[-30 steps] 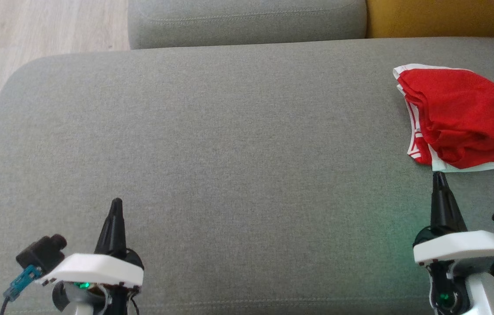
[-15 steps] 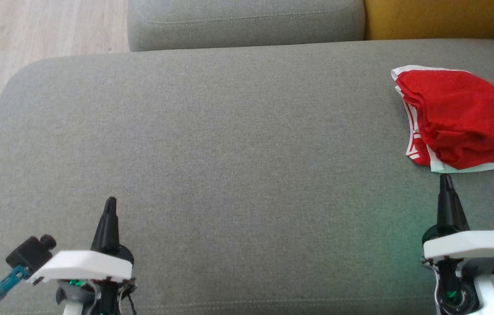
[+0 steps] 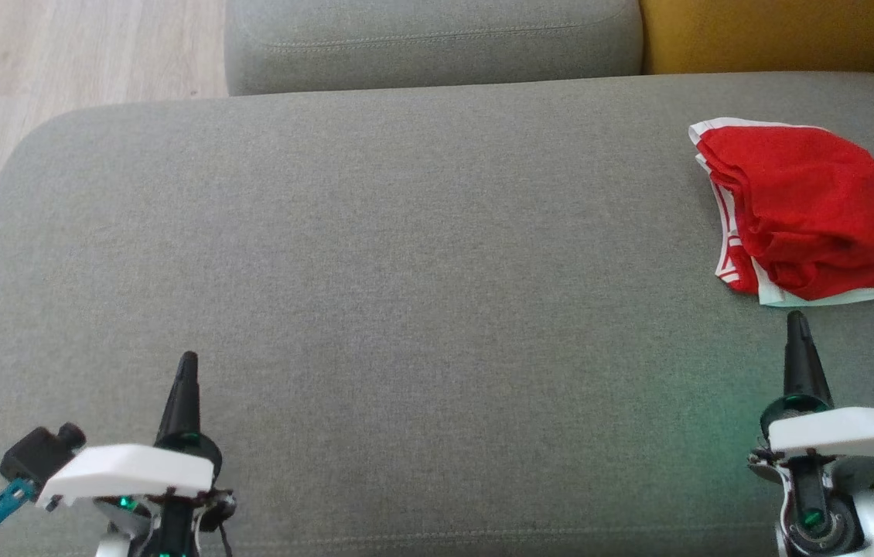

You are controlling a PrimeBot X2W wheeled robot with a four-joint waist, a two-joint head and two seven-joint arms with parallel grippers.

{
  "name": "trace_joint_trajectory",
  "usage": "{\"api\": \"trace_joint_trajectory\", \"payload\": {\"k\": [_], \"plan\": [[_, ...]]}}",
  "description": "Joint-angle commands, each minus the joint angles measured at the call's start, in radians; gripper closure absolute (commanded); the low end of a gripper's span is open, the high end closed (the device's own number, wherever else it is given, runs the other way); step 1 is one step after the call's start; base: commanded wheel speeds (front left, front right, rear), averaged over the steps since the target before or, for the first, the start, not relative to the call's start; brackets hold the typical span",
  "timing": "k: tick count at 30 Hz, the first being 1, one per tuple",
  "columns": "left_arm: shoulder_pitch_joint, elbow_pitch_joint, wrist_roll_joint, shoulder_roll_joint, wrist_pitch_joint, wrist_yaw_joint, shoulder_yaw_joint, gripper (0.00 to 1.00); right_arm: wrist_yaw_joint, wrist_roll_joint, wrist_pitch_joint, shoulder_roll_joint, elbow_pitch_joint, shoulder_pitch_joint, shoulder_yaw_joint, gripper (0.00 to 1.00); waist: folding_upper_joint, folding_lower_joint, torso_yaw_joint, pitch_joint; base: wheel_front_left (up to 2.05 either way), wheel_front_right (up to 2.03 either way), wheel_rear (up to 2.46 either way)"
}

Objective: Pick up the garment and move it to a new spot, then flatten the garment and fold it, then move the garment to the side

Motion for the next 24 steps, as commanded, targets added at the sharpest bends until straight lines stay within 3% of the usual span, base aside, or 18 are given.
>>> {"api": "trace_joint_trajectory", "payload": {"k": [1,24], "plan": [[-0.059,-0.030,-0.027,0.017,0.005,-0.009,0.030,1.00,-0.001,0.033,0.009,-0.003,-0.033,-0.043,0.007,1.00,0.0000,0.0000,0.000,-0.001,0.00,0.00,0.00],[-0.076,-0.011,-0.271,0.019,0.072,-0.034,0.078,1.00,-0.001,0.320,0.076,-0.003,-0.032,-0.044,-0.013,1.00,0.0000,0.0000,-0.004,-0.012,0.00,0.00,0.00]]}}
